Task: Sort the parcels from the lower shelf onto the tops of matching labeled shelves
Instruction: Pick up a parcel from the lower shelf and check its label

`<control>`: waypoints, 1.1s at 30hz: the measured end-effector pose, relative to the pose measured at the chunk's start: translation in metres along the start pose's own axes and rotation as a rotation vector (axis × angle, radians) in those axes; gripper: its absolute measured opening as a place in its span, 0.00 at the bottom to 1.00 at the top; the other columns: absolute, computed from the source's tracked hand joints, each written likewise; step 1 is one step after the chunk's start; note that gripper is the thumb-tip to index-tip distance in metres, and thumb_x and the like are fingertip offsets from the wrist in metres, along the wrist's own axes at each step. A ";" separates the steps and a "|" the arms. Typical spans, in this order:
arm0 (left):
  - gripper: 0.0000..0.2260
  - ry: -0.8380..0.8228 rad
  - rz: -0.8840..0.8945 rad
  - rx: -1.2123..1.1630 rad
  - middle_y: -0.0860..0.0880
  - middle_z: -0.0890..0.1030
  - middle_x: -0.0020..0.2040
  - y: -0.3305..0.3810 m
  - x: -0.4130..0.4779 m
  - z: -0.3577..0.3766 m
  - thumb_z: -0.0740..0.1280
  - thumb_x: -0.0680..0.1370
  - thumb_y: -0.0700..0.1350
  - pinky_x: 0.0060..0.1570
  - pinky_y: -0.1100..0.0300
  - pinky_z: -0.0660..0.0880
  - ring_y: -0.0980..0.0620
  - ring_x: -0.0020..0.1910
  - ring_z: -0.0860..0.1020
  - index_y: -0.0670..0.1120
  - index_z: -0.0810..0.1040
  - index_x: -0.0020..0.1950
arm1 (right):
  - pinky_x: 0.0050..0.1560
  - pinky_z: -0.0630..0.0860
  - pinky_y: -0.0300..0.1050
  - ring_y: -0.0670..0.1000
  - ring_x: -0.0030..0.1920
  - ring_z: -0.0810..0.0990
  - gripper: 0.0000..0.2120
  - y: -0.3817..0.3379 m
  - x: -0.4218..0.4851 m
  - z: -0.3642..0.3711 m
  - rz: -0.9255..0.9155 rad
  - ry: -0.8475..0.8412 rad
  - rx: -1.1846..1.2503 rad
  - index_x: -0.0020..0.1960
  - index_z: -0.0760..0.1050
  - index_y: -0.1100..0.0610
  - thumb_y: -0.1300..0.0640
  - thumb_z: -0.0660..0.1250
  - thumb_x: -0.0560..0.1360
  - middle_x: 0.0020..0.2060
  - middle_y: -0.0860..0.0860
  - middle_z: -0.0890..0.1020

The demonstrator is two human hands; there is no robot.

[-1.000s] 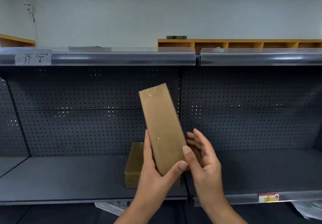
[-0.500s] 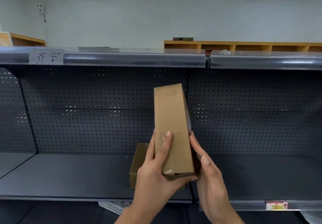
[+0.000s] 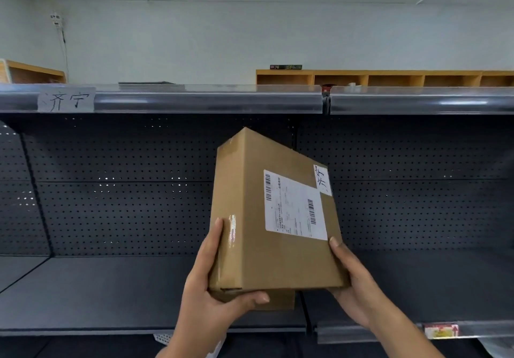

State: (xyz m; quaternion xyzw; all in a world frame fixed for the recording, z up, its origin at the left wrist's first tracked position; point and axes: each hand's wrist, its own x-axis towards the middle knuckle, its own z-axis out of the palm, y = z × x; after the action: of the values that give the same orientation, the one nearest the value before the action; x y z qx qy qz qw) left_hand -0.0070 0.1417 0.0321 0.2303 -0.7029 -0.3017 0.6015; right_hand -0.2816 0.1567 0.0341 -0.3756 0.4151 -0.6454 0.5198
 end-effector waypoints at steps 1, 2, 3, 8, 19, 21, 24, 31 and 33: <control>0.55 -0.030 -0.017 0.053 0.56 0.71 0.81 -0.007 0.001 -0.005 0.86 0.61 0.63 0.74 0.53 0.75 0.51 0.78 0.73 0.67 0.63 0.83 | 0.61 0.78 0.55 0.58 0.68 0.81 0.25 0.000 -0.001 0.001 -0.022 0.006 0.011 0.73 0.78 0.48 0.44 0.71 0.78 0.67 0.54 0.86; 0.55 -0.065 -0.045 0.128 0.58 0.69 0.83 -0.015 0.003 -0.011 0.84 0.62 0.65 0.75 0.54 0.73 0.54 0.80 0.70 0.67 0.60 0.84 | 0.62 0.78 0.54 0.57 0.68 0.81 0.24 0.001 -0.001 0.001 -0.054 0.029 0.017 0.73 0.77 0.48 0.46 0.71 0.78 0.66 0.53 0.86; 0.55 -0.105 -0.079 0.208 0.61 0.64 0.84 -0.023 0.005 -0.017 0.83 0.64 0.66 0.75 0.59 0.69 0.59 0.82 0.66 0.67 0.57 0.85 | 0.62 0.78 0.54 0.56 0.68 0.82 0.24 -0.001 -0.002 0.002 -0.084 0.068 0.014 0.73 0.78 0.48 0.47 0.70 0.78 0.65 0.52 0.87; 0.36 -0.259 -0.328 0.136 0.83 0.63 0.75 -0.033 0.001 -0.032 0.67 0.78 0.65 0.70 0.74 0.67 0.79 0.74 0.64 0.71 0.53 0.82 | 0.67 0.77 0.53 0.52 0.64 0.85 0.24 -0.011 -0.006 0.004 -0.256 0.133 -0.103 0.72 0.78 0.48 0.52 0.72 0.76 0.63 0.49 0.88; 0.28 0.123 -0.576 -0.091 0.63 0.82 0.67 -0.030 0.063 -0.020 0.62 0.79 0.69 0.71 0.48 0.74 0.53 0.71 0.78 0.61 0.72 0.77 | 0.51 0.84 0.40 0.38 0.60 0.84 0.28 0.011 -0.030 0.035 -0.387 0.101 -0.244 0.69 0.71 0.33 0.47 0.74 0.72 0.59 0.31 0.83; 0.22 0.106 -0.587 -0.096 0.58 0.89 0.59 -0.030 0.071 -0.021 0.63 0.79 0.68 0.60 0.48 0.82 0.51 0.61 0.85 0.64 0.77 0.71 | 0.51 0.84 0.41 0.39 0.60 0.84 0.28 0.014 -0.028 0.035 -0.379 0.119 -0.218 0.69 0.71 0.34 0.45 0.74 0.71 0.58 0.33 0.84; 0.15 0.090 -0.592 -0.079 0.59 0.90 0.55 -0.032 0.073 -0.018 0.64 0.82 0.64 0.50 0.57 0.83 0.56 0.53 0.88 0.64 0.80 0.66 | 0.54 0.83 0.45 0.44 0.60 0.86 0.27 0.013 -0.019 0.032 -0.350 0.169 -0.135 0.67 0.75 0.36 0.45 0.75 0.69 0.59 0.39 0.86; 0.33 0.407 -0.728 -0.188 0.53 0.81 0.65 -0.044 0.021 0.009 0.64 0.76 0.72 0.74 0.44 0.72 0.48 0.66 0.79 0.54 0.73 0.74 | 0.59 0.80 0.49 0.51 0.62 0.85 0.28 0.010 -0.007 0.037 -0.335 0.284 0.023 0.70 0.75 0.44 0.48 0.77 0.71 0.61 0.47 0.86; 0.39 0.425 -0.737 -0.215 0.51 0.80 0.68 -0.041 0.001 0.029 0.67 0.73 0.71 0.74 0.41 0.72 0.45 0.65 0.82 0.53 0.68 0.79 | 0.58 0.79 0.47 0.50 0.62 0.83 0.26 0.008 -0.003 0.043 -0.355 0.311 0.053 0.73 0.72 0.47 0.55 0.74 0.77 0.62 0.48 0.84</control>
State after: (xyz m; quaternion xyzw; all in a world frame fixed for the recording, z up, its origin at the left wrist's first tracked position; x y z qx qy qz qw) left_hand -0.0376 0.1158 0.0010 0.4587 -0.3989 -0.5136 0.6055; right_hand -0.2388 0.1522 0.0422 -0.3250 0.4006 -0.7873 0.3376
